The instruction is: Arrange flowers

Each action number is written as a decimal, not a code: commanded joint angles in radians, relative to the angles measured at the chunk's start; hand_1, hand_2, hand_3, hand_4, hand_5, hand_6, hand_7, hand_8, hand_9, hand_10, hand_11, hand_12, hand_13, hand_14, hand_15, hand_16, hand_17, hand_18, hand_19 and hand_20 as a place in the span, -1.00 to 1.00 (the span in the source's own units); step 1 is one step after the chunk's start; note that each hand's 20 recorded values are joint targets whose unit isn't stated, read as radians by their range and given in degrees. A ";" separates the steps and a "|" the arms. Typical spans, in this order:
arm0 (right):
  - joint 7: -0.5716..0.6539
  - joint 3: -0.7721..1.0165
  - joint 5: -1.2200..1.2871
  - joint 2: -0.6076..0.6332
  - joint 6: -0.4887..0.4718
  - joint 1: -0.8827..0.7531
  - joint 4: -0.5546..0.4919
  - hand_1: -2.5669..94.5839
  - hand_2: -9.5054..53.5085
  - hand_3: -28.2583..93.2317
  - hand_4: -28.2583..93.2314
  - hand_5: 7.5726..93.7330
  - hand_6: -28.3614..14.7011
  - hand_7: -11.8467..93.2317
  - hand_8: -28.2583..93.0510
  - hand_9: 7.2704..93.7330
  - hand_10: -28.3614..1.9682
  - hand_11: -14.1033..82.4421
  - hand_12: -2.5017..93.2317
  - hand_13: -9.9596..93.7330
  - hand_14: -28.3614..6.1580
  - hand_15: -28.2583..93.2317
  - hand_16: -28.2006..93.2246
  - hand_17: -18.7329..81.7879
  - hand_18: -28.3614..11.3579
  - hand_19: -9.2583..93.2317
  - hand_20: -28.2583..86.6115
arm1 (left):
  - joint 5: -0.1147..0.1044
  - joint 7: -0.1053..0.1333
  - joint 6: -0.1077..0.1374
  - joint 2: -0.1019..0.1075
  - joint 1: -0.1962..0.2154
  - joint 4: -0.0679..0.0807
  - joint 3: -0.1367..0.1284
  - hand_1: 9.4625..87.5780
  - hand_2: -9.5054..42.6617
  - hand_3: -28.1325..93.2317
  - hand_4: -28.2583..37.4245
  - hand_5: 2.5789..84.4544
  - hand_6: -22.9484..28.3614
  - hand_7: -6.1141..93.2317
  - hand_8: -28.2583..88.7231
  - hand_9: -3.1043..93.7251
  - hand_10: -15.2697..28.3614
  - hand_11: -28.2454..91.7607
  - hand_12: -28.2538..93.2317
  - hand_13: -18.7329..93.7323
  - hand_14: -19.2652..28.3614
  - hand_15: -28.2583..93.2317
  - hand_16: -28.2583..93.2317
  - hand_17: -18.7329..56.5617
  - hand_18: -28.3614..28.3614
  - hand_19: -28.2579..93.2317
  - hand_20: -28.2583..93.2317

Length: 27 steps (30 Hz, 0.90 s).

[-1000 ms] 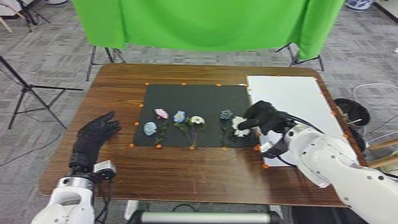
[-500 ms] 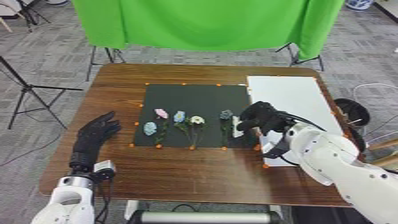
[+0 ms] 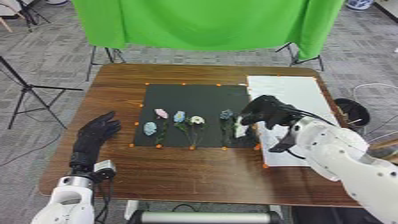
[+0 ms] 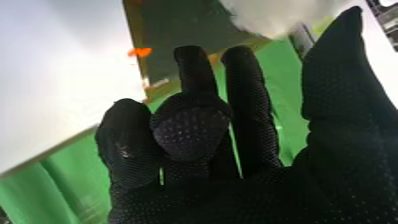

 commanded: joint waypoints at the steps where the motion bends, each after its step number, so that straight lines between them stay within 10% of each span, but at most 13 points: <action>1: -0.027 0.062 -0.013 0.043 -0.042 -0.016 -0.050 -0.23 -1.00 0.64 -0.87 0.13 0.62 -0.42 -0.73 0.23 0.00 -0.45 -0.54 0.79 0.47 0.62 -0.07 0.52 -0.38 1.00 0.61 | -0.003 -0.007 -0.006 -0.003 0.018 0.003 0.000 -0.60 -0.89 0.63 -0.86 0.02 -0.04 -0.56 -0.66 0.04 0.26 -0.20 -0.36 0.00 0.51 -0.11 -0.52 -0.40 0.54 -0.29 -0.19; 16: -0.030 0.094 -0.008 0.041 -0.032 -0.030 -0.055 -0.24 -1.00 0.63 -0.88 0.12 0.62 -0.43 -0.73 0.22 -0.01 -0.46 -0.54 0.79 0.47 0.62 -0.07 0.52 -0.40 1.00 0.61 | -0.004 -0.007 -0.009 -0.002 0.019 0.003 -0.001 -0.60 -0.90 0.63 -0.85 0.02 -0.05 -0.56 -0.66 0.04 0.26 -0.20 -0.36 -0.01 0.51 -0.11 -0.52 -0.40 0.54 -0.29 -0.19; 20: -0.112 0.256 -0.022 0.021 0.117 -0.145 -0.111 -0.28 -1.00 0.62 -0.87 0.03 0.53 -0.45 -0.71 0.13 -0.06 -0.50 -0.54 0.75 0.40 0.60 -0.08 0.47 -0.42 0.99 0.56 | -0.003 -0.004 -0.009 -0.004 0.018 0.004 -0.002 -0.60 -0.90 0.63 -0.85 0.02 -0.05 -0.57 -0.66 0.04 0.26 -0.20 -0.36 -0.01 0.51 -0.11 -0.52 -0.40 0.54 -0.29 -0.19; 24: -0.382 0.522 0.213 -0.114 0.276 -0.343 -0.178 -0.58 -0.95 0.64 -0.87 -0.10 0.36 -0.49 -0.69 -0.08 -0.13 -0.57 -0.53 0.29 -0.19 0.08 -0.13 -0.07 -0.54 0.33 0.31 | -0.005 -0.002 -0.007 -0.001 0.011 0.007 0.001 -0.60 -0.90 0.63 -0.85 0.02 -0.05 -0.56 -0.66 0.04 0.26 -0.20 -0.36 -0.01 0.51 -0.11 -0.52 -0.40 0.54 -0.29 -0.19; 27: -0.560 0.608 0.523 -0.243 0.331 -0.436 -0.234 -0.76 -0.72 0.65 -0.89 -0.11 0.36 -0.50 -0.69 -0.17 -0.11 -0.61 -0.58 -0.05 -0.23 -0.33 -0.10 -0.26 -0.34 -0.33 0.08 | -0.005 0.011 -0.005 -0.002 0.015 0.000 0.003 -0.60 -0.90 0.63 -0.86 0.03 -0.05 -0.56 -0.66 0.04 0.26 -0.20 -0.36 0.00 0.51 -0.11 -0.52 -0.40 0.54 -0.29 -0.19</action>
